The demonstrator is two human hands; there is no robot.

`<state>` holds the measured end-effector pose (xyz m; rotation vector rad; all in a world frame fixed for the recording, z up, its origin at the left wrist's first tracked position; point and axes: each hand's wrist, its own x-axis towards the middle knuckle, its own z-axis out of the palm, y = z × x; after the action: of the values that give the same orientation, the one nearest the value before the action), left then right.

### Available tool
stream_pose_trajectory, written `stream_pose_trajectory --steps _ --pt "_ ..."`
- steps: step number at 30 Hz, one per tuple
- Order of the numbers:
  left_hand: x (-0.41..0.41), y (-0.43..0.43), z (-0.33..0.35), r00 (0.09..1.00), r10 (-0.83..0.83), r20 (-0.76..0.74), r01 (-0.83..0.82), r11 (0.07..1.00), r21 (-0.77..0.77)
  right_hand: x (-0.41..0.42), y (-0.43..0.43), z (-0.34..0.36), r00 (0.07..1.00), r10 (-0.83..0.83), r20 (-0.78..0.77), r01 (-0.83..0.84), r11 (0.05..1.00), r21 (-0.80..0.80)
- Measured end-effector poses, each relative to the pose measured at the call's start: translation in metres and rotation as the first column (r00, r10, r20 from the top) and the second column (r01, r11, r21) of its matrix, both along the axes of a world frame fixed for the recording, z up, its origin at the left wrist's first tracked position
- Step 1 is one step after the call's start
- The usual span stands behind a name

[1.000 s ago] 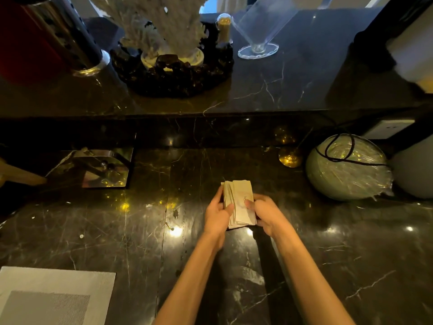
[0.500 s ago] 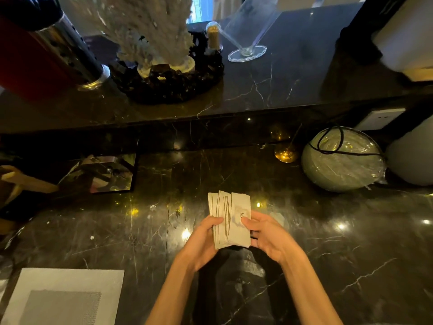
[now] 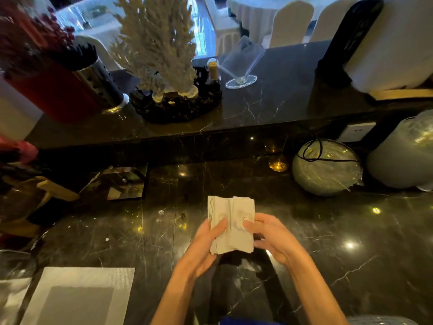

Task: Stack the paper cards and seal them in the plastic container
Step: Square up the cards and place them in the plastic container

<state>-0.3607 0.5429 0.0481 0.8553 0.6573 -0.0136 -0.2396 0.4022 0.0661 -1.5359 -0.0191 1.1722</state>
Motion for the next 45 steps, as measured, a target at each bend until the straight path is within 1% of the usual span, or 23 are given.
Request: stream_pose_trajectory --steps 3,6,8,10,12,13,14,18,21,23,25,27,29,31,33,36,38,39,40,41,42,44,45 --pt "-0.009 -0.01 0.004 0.998 0.041 -0.05 -0.03 0.98 0.199 -0.007 -0.007 0.008 0.991 -0.087 0.1 0.091 0.995 -0.033" --pt "-0.011 -0.028 0.017 0.995 0.085 -0.045 -0.063 0.929 0.366 -0.028 -0.003 0.023 0.934 -0.091 0.347 0.122 0.99 -0.07" --pt "-0.011 -0.039 0.025 0.998 0.06 0.009 -0.059 0.918 0.391 -0.046 -0.001 0.032 0.825 -0.063 0.562 0.154 0.981 -0.115" --pt "-0.011 -0.048 0.033 0.998 0.009 0.068 -0.037 0.909 0.414 -0.065 0.0 0.042 0.698 -0.024 0.716 0.187 0.971 -0.15" --pt "-0.013 -0.053 0.04 0.991 -0.035 0.126 -0.023 0.901 0.433 -0.08 -0.001 0.051 0.602 0.029 0.798 0.196 0.963 -0.183" --pt "-0.014 -0.055 0.042 0.989 -0.039 0.145 -0.027 0.904 0.427 -0.084 -0.002 0.054 0.581 0.05 0.812 0.186 0.964 -0.192" --pt "-0.015 -0.057 0.044 0.988 -0.028 0.153 -0.038 0.911 0.411 -0.087 -0.003 0.056 0.588 0.059 0.807 0.165 0.968 -0.191" --pt "-0.023 -0.058 0.049 0.983 0.076 0.17 -0.125 0.946 0.3 -0.082 -0.015 0.06 0.747 0.041 0.664 0.004 0.998 -0.067" --pt "-0.032 -0.051 0.045 0.982 0.116 0.152 -0.138 0.98 0.141 -0.074 -0.023 0.059 0.828 0.085 0.555 -0.126 0.991 0.036" --pt "-0.035 -0.043 0.04 0.978 0.16 0.131 -0.173 0.98 0.097 -0.073 -0.027 0.059 0.841 0.157 0.518 -0.224 0.972 0.069" --pt "-0.033 -0.039 0.039 0.978 0.18 0.105 -0.192 0.974 0.119 -0.075 -0.031 0.059 0.842 0.155 0.517 -0.244 0.964 0.108" --pt "-0.027 -0.039 0.04 0.977 0.194 0.088 -0.205 0.969 0.141 -0.081 -0.031 0.057 0.865 0.058 0.498 -0.166 0.971 0.174" --pt "-0.017 -0.041 0.043 0.973 0.21 0.096 -0.227 0.946 0.231 -0.089 -0.031 0.054 0.888 -0.081 0.452 -0.016 0.978 0.208" --pt "-0.005 -0.048 0.044 0.972 0.208 0.104 -0.232 0.906 0.354 -0.096 -0.029 0.054 0.934 -0.194 0.3 0.124 0.964 0.237" --pt "0.003 -0.058 0.038 0.965 0.241 0.102 -0.262 0.89 0.373 -0.101 -0.026 0.056 0.954 -0.286 0.09 0.255 0.932 0.259" --pt "0.01 -0.07 0.03 0.948 0.301 0.109 -0.319 0.879 0.355 -0.097 -0.028 0.05 0.925 -0.377 -0.04 0.379 0.911 0.16" --pt "0.016 -0.074 0.032 0.931 0.344 0.124 -0.365 0.869 0.333 -0.088 -0.034 0.04 0.857 -0.376 -0.353 0.454 0.875 0.17" --pt "0.02 -0.076 0.033 0.927 0.349 0.14 -0.376 0.865 0.333 -0.084 -0.038 0.036 0.802 -0.315 -0.507 0.461 0.867 0.191" --pt "0.022 -0.077 0.032 0.928 0.335 0.163 -0.371 0.864 0.341 -0.079 -0.044 0.034 0.766 -0.258 -0.589 0.453 0.867 0.209" --pt "0.025 -0.077 0.031 0.935 0.298 0.191 -0.349 0.869 0.352 -0.073 -0.05 0.03 0.765 -0.229 -0.602 0.438 0.87 0.226" --pt "0.026 -0.076 0.03 0.945 0.244 0.218 -0.31 0.879 0.362 -0.065 -0.055 0.025 0.793 -0.236 -0.561 0.423 0.877 0.23" --pt "0.028 -0.069 0.027 0.961 0.117 0.25 -0.205 0.911 0.359 -0.047 -0.065 0.017 0.884 -0.286 -0.369 0.388 0.89 0.24" --pt "0.028 -0.064 0.025 0.963 0.064 0.262 -0.152 0.93 0.334 -0.037 -0.07 0.013 0.931 -0.294 -0.214 0.343 0.907 0.244"
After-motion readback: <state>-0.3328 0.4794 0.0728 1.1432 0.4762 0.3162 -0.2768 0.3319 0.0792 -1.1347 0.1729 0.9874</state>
